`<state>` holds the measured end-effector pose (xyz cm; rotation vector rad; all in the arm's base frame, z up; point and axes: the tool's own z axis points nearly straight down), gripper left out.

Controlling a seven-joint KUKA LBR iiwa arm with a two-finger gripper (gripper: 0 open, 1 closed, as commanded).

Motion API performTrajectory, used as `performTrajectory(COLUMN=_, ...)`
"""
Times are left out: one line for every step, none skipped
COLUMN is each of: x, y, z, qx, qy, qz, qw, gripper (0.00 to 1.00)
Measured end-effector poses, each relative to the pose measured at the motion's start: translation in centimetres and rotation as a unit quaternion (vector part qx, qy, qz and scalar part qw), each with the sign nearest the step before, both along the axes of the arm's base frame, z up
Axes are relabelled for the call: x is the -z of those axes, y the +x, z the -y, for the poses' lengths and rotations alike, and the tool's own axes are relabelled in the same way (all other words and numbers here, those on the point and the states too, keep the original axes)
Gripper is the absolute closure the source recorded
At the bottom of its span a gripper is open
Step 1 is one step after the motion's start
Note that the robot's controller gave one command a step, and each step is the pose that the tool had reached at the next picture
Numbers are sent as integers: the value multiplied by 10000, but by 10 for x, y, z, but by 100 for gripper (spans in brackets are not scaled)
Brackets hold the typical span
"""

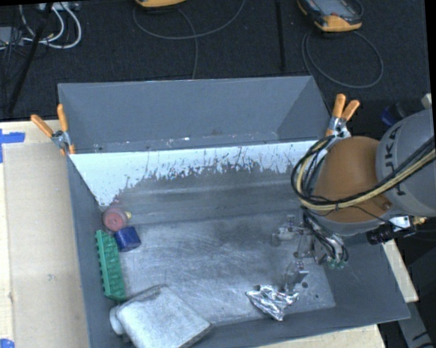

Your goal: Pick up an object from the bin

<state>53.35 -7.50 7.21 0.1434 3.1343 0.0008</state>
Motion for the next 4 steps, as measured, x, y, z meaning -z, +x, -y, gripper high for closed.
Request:
performTrajectory(x=-18, y=-54, z=-61, qx=-367, qy=4, qz=44, qw=9993, gripper=0)
performTrajectory(x=-6, y=-56, z=-108, qx=-664, qy=-4, qz=118, qw=9977, gripper=0)
performTrajectory(x=-3, y=-64, z=-106, qx=-658, qy=-2, qz=-43, qw=9978, gripper=100)
performTrajectory(x=-5, y=-58, z=-107, qx=-653, qy=-1, qz=89, qw=9978, gripper=0)
